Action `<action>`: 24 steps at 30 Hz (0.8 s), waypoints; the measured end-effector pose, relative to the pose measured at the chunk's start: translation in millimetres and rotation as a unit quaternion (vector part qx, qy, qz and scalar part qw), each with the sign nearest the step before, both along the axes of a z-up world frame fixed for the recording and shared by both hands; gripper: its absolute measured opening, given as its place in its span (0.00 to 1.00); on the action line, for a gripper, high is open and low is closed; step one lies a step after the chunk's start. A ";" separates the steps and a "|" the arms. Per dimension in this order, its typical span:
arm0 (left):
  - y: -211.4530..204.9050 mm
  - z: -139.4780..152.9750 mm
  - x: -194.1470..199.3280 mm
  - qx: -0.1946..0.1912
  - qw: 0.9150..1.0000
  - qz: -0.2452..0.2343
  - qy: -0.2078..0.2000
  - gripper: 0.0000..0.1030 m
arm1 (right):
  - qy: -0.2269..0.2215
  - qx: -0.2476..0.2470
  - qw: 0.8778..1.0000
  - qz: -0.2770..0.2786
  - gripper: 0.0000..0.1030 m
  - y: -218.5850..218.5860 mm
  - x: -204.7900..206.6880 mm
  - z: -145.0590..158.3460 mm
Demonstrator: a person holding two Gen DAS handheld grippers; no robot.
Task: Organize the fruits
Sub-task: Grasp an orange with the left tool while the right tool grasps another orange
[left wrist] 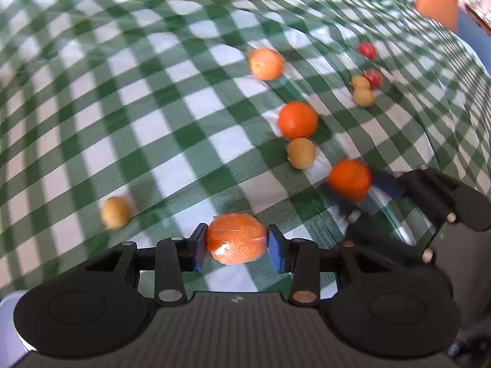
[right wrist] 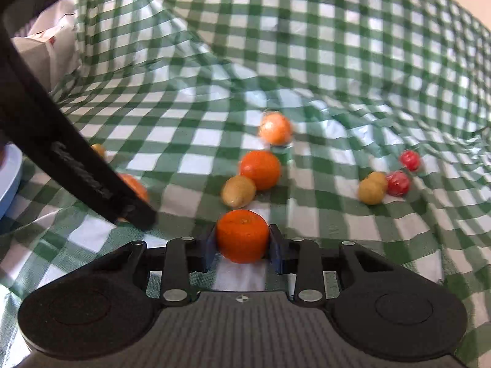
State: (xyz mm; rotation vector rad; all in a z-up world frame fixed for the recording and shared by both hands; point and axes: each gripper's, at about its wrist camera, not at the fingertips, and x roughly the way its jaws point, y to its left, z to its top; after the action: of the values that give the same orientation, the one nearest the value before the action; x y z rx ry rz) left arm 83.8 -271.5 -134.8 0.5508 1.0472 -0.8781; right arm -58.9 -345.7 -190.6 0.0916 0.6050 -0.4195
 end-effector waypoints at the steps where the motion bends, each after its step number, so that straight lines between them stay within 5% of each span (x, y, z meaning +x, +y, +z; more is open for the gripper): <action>1: 7.0 7.3 -1.8 -0.004 1.000 0.012 0.001 0.44 | -0.006 -0.006 1.000 -0.015 0.35 -2.7 -1.8 3.1; 9: 103.0 77.6 -47.0 0.010 0.996 0.093 -0.014 0.44 | -0.008 0.067 0.993 -0.097 0.35 -5.1 -49.8 52.9; 16: 215.6 109.8 -95.8 0.028 0.985 0.167 -0.028 0.44 | -0.024 0.149 0.989 -0.009 0.35 94.8 -118.5 115.5; 24: 312.9 134.1 -134.3 -0.007 0.970 0.239 -0.038 0.44 | -0.024 0.111 0.987 0.115 0.35 207.8 -129.4 163.6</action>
State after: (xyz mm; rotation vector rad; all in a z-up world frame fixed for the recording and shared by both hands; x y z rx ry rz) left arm -50.5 41.5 -0.7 0.2952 1.0423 -0.4344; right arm -188.2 -137.9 -27.1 0.2409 0.6055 -0.1246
